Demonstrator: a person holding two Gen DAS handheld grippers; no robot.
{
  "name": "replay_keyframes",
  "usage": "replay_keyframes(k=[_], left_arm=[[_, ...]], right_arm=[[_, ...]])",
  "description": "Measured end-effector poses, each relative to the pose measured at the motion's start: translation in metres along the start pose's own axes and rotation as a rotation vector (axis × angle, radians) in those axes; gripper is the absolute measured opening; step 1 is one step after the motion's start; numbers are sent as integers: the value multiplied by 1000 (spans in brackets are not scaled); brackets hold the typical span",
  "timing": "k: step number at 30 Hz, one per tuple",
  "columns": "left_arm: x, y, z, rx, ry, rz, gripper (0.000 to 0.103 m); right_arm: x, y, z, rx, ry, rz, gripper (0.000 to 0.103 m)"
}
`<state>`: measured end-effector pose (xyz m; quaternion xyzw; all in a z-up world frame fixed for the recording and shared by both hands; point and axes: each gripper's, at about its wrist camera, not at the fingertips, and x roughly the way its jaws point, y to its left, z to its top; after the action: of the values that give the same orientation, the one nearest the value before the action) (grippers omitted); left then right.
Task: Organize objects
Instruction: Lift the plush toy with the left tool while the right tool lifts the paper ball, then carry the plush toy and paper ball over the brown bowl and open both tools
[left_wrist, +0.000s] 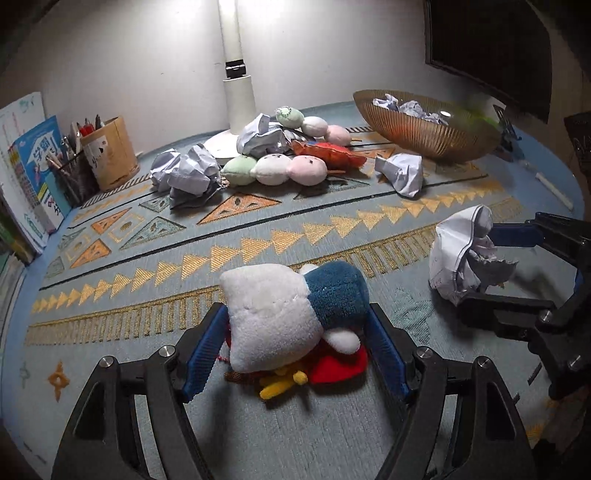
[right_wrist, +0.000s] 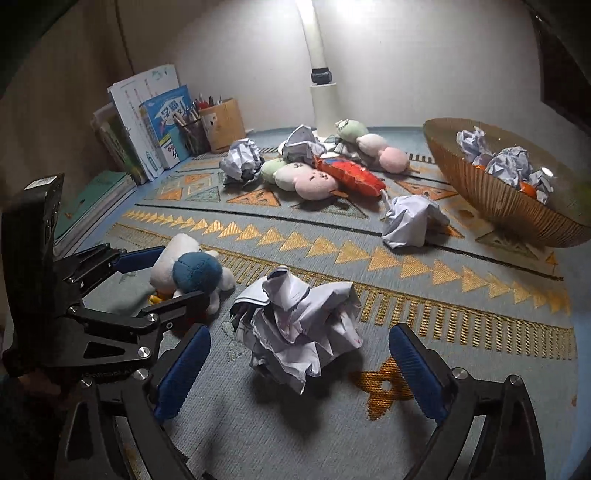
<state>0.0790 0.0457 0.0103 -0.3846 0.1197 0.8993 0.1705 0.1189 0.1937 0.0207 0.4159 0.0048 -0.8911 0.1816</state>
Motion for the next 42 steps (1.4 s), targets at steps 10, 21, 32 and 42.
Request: replay_keyframes(k=[10,21,32,42], left_arm=[[0,0,-1,-3,3,-2,74],[-4,-4,-2,20,-21,-16,71],[-36,-26,32,36,-104,-122,70],[-5,-115,190,60,-259,-188,72]], right_arm=[[6,-7,-2,50,10,10,93],[1,2,-2,9,-33,13,61],[-58,-61,6,238,-179,-14,61],[-142,-186,81,445,-318,-357,64]])
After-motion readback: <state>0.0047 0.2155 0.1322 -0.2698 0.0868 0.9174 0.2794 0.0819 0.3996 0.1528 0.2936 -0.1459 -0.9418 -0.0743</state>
